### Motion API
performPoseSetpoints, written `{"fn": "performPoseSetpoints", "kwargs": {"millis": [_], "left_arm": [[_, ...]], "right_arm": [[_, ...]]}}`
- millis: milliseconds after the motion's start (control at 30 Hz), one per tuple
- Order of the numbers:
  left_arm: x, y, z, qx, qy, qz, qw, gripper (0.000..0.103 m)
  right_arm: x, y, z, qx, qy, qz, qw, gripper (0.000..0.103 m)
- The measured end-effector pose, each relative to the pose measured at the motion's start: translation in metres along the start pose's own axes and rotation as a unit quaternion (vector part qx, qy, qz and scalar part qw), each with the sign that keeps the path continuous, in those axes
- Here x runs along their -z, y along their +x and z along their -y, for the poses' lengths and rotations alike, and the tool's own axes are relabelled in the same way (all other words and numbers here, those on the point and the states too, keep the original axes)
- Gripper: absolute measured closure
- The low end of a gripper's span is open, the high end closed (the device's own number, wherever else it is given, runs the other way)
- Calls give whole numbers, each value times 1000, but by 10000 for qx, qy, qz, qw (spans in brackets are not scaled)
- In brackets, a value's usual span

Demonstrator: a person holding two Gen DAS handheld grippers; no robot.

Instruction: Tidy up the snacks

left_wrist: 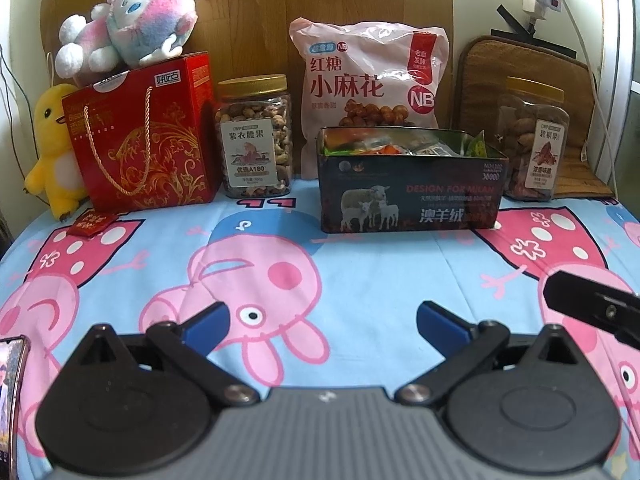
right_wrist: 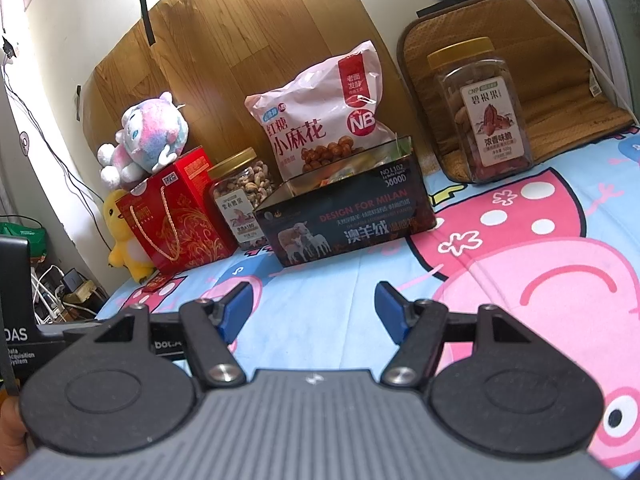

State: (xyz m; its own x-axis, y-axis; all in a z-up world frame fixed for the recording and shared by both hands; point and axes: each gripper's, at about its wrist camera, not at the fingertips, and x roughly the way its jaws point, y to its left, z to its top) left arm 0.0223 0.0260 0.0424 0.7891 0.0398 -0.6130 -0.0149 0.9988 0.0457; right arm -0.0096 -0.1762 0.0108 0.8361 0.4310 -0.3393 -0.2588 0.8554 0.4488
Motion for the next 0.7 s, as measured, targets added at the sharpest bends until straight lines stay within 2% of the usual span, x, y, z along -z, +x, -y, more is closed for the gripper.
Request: {"fn": "performPoseSetpoints", "kwargs": {"millis": [700], "left_arm": [[0, 1, 1, 28, 30, -32, 10000, 0]], "right_arm": [[4, 0, 0, 13, 19, -23, 10000, 34]]}}
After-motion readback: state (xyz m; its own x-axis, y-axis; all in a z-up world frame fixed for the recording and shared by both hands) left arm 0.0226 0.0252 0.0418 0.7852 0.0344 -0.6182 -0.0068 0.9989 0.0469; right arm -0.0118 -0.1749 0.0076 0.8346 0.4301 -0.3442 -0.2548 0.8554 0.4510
